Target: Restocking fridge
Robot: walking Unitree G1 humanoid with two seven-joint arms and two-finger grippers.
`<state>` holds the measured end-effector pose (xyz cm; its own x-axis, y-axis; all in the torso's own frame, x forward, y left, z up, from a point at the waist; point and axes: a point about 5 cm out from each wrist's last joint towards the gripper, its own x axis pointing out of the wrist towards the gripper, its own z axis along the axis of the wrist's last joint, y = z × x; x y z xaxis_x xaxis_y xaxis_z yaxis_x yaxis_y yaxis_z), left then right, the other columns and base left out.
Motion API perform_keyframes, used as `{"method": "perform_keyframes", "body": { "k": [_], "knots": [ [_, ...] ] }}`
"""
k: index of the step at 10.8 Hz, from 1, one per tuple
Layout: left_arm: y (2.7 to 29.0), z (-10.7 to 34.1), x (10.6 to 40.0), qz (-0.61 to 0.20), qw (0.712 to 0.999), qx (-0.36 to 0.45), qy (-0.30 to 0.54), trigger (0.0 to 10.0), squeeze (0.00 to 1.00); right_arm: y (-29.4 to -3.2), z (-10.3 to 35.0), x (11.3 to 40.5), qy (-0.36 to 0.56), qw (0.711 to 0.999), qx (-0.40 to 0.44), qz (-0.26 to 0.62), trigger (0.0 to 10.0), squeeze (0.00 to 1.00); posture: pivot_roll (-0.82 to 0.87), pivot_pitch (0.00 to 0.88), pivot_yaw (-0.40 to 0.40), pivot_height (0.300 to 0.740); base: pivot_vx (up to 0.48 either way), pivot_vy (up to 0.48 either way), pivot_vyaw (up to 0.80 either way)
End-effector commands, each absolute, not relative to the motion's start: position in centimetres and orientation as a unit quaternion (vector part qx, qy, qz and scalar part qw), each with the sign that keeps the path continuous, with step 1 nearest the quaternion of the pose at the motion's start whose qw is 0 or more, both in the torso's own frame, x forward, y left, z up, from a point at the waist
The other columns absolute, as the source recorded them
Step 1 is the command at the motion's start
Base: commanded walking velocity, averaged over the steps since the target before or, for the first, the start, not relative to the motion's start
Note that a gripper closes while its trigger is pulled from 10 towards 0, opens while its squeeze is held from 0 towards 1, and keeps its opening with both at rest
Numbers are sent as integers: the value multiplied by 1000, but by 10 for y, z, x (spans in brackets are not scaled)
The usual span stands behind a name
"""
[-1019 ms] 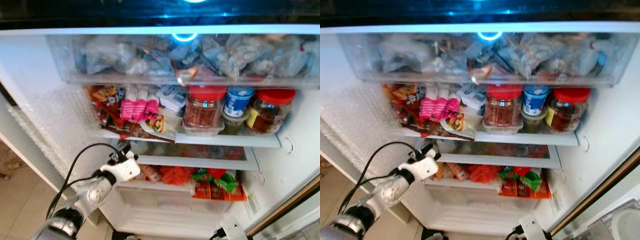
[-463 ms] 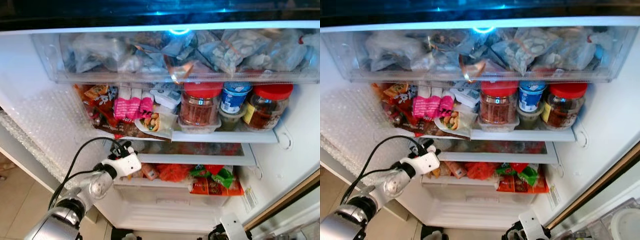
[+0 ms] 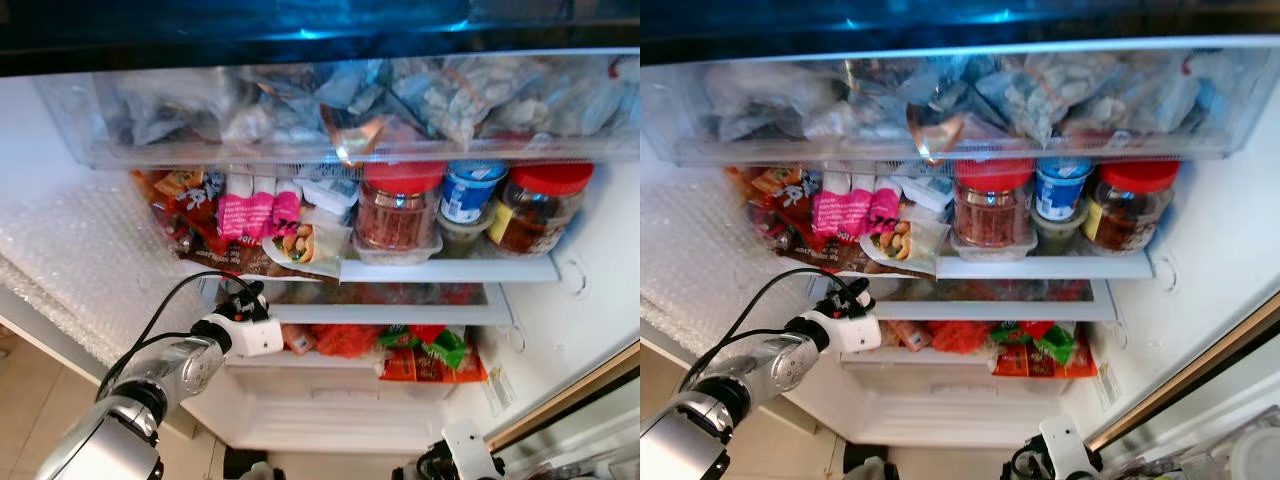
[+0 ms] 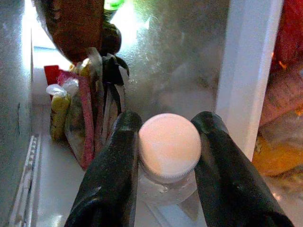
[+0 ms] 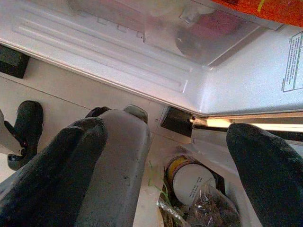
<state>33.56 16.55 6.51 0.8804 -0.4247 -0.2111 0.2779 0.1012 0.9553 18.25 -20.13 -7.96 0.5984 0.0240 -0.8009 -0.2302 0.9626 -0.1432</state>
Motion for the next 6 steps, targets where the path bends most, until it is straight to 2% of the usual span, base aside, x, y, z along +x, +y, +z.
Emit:
{"method": "perform_keyframes", "body": {
  "k": [1, 4, 5, 6],
  "knots": [
    [180, 54, 330, -251, 710, 658, -21, 10000, 0, -210, -89, 161, 482, 867, -116, 58, 10000, 0, -144, 177, 53, 663, 0, 0, 0],
    [176, 53, 332, -240, 681, 691, -32, 10000, 0, -210, -88, 162, 478, 870, -111, 51, 10000, 0, -187, 195, 55, 663, 0, 0, 0],
    [174, 55, 335, -234, 678, 696, -38, 10000, 286, -210, -88, 162, 478, 870, -110, 49, 10000, 0, -194, 199, 55, 663, 0, 0, 0],
    [174, 57, 336, -228, 678, 698, -39, 10000, 443, -210, -88, 162, 478, 870, -110, 48, 10000, 0, -195, 198, 55, 663, 0, 0, 0]
  ]
}}
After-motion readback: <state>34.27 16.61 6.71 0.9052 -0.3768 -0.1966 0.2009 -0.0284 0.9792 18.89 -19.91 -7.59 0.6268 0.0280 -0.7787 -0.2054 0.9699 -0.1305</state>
